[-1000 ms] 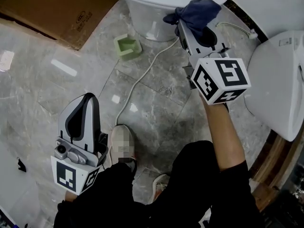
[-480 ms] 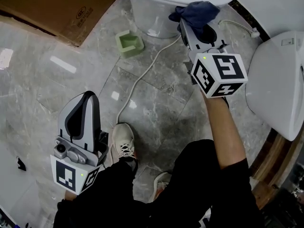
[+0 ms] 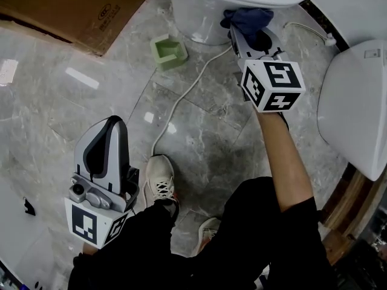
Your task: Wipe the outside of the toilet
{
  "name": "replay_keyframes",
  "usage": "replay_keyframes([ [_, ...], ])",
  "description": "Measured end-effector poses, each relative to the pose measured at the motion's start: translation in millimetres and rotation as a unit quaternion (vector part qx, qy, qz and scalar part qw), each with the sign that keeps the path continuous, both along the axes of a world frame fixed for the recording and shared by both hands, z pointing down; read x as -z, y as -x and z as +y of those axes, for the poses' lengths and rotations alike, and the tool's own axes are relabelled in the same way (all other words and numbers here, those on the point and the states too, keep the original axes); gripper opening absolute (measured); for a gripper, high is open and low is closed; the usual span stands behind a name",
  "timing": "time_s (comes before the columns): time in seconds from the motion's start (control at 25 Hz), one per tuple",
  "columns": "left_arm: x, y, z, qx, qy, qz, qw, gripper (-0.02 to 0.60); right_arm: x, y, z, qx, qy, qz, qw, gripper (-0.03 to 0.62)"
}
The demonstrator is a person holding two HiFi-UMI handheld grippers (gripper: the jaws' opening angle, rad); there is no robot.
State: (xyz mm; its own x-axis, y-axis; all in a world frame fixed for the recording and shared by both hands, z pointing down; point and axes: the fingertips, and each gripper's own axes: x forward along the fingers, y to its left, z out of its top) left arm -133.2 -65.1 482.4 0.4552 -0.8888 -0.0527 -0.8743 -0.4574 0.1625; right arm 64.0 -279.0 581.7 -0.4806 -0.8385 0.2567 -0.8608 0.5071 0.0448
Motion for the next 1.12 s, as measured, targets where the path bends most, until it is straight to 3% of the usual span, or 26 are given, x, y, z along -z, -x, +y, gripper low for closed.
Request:
replay_keyframes([
  [1.12, -22.8, 2.3, -16.3, -0.017, 0.029, 0.002, 0.9994, 0.009, -137.1, -14.9, -29.9, -0.027, 0.107, 0.053, 0.992, 0.069],
])
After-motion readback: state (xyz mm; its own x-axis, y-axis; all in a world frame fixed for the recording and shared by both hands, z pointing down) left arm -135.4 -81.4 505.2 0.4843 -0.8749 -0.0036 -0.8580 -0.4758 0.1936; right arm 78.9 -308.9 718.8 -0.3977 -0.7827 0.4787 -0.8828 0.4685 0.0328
